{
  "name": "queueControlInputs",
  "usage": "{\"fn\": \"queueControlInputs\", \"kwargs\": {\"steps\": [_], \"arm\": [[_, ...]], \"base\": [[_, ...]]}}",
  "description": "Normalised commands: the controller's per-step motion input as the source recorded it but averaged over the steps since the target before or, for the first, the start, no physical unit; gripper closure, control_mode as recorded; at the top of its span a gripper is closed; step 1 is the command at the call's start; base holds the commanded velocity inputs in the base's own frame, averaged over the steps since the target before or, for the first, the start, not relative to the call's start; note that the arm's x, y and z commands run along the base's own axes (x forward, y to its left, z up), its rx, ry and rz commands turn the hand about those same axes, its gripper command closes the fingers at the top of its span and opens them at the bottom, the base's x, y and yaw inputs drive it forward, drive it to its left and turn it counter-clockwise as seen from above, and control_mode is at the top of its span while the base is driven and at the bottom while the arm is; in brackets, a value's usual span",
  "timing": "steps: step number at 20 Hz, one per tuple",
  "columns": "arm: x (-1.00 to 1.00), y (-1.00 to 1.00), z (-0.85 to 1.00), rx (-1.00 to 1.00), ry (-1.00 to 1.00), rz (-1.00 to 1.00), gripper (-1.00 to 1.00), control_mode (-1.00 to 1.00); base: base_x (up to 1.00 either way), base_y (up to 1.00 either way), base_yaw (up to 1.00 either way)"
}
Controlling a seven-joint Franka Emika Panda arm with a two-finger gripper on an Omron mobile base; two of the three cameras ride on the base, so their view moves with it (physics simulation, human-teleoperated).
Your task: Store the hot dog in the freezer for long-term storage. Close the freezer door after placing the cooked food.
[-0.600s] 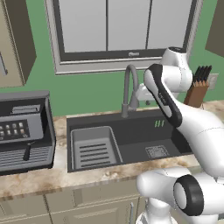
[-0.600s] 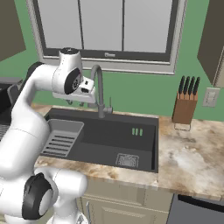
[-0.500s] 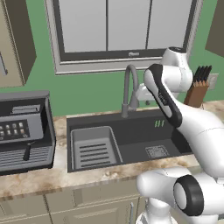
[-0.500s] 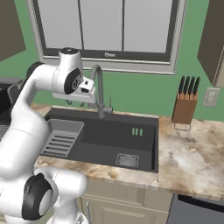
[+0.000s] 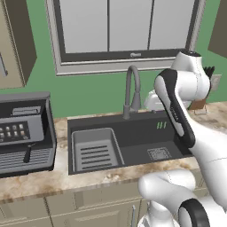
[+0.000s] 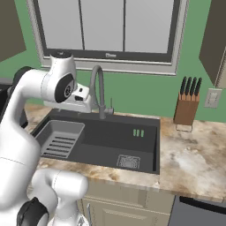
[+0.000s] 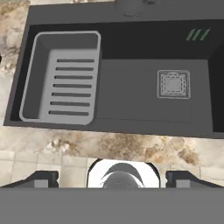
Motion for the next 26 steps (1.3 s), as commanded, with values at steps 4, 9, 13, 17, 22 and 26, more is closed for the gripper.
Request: {"fn": "queueControlInputs", "kwargs": {"steps": [4,9,13,17,22,26], "arm": [[-0.57,0.01,0.00,0.00,0.11,0.00,-1.00,-1.00],[-0.42,0.00,0.00,-0.01,0.21,0.00,-1.00,-1.00],[-0.33,0.06,0.00,-0.02,0.25,0.00,-1.00,-1.00],[-0.27,0.15,0.00,-0.04,0.24,0.00,-1.00,-1.00],[-0.26,0.30,0.00,-0.04,0.14,0.00,-1.00,-1.00],[-0.42,0.14,-0.01,0.00,0.00,0.00,-1.00,-1.00]], "base": [[0.00,0.00,0.00],[0.00,0.00,0.00],[0.00,0.00,0.00],[0.00,0.00,0.00],[0.00,0.00,0.00],[0.00,0.00,0.00]]}}
